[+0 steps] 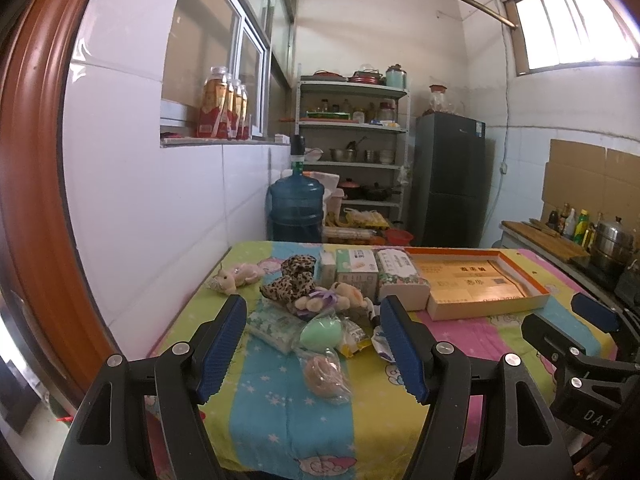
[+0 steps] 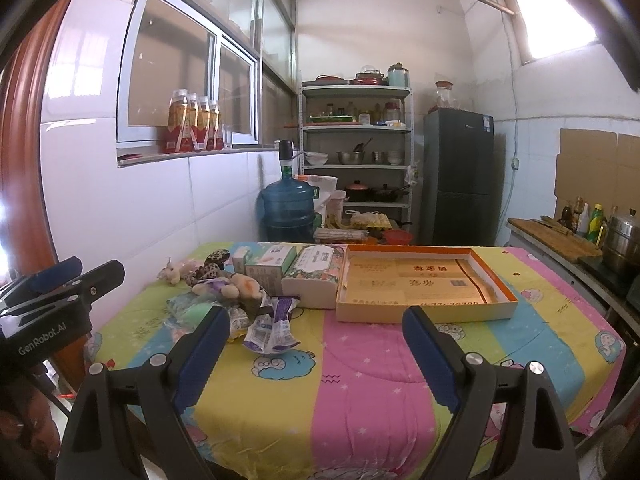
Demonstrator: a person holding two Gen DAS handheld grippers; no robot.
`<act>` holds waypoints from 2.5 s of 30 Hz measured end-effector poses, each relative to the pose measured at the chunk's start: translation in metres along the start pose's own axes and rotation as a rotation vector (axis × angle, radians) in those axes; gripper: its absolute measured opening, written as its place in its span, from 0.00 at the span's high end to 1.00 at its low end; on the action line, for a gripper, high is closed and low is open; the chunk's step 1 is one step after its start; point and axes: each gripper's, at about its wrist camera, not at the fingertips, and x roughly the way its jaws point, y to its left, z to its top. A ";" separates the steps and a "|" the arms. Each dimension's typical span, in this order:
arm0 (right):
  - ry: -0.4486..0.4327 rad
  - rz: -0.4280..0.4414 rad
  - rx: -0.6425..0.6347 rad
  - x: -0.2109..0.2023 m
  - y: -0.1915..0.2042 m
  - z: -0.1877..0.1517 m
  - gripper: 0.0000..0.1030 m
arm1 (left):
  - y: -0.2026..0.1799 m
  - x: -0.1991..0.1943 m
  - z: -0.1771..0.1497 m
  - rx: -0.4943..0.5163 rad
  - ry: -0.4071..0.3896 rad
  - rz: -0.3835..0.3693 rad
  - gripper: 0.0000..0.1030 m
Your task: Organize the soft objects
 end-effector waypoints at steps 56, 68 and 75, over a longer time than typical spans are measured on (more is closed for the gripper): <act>0.095 0.087 0.006 0.034 0.005 -0.027 0.14 | 0.024 0.027 -0.023 -0.061 0.072 -0.002 0.31; 0.154 0.133 0.011 0.068 0.011 -0.045 0.14 | 0.042 0.075 -0.053 -0.113 0.160 -0.053 0.31; 0.130 0.140 0.026 0.078 0.003 -0.048 0.14 | 0.023 0.101 -0.063 -0.115 0.210 -0.145 0.31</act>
